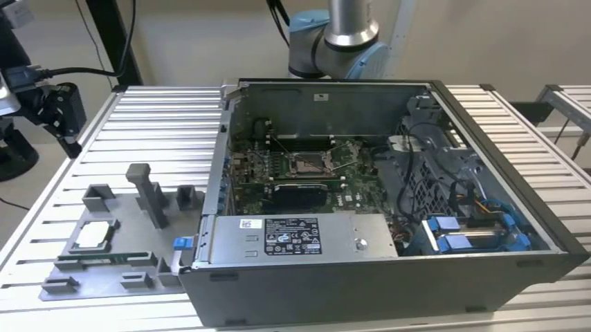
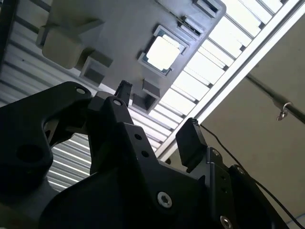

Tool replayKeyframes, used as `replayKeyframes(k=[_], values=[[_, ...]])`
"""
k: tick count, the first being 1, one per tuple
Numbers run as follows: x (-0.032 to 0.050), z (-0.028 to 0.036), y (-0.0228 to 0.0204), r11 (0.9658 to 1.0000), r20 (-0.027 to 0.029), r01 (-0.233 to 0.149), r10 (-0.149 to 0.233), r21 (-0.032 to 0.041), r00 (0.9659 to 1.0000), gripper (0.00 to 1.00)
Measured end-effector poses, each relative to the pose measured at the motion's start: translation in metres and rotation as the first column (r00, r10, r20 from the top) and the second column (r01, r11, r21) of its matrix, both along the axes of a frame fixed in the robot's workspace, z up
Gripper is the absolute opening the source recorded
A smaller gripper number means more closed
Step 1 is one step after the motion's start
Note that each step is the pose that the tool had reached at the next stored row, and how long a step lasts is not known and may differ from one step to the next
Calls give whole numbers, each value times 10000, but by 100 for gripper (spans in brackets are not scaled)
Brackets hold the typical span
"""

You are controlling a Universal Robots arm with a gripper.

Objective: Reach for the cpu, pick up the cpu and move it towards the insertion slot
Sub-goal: 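Pick up the cpu and move it towards the insertion slot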

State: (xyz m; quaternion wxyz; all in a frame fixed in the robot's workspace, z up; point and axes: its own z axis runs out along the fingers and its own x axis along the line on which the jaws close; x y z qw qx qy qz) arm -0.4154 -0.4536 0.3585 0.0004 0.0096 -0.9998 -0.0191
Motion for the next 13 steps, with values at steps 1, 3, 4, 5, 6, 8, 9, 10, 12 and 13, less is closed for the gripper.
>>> replayKeyframes(k=[1, 3, 4, 5, 6, 8, 9, 10, 12, 13], values=[[0, 0, 0, 10000, 0, 0, 0, 0, 10000, 100], [0, 0, 0, 10000, -1, 0, 0, -1, 10000, 100], [0, 0, 0, 10000, -1, 0, 0, 0, 10000, 100], [0, 0, 0, 10000, -1, 0, 0, 0, 10000, 100], [0, 0, 0, 10000, 0, 0, 0, 0, 10000, 100], [-1, -9, 0, 10000, 0, 0, 0, 0, 10000, 100], [-1, -20, -1, 10000, 1, -1, 1, 1, 10000, 100], [-1, -34, 0, 10000, 1, -1, 1, 0, 10000, 100], [-1, -59, 0, 10000, 1, 0, 0, 1, 10000, 100], [-1, -72, 0, 10000, -1, 0, 0, -1, 10000, 100]])
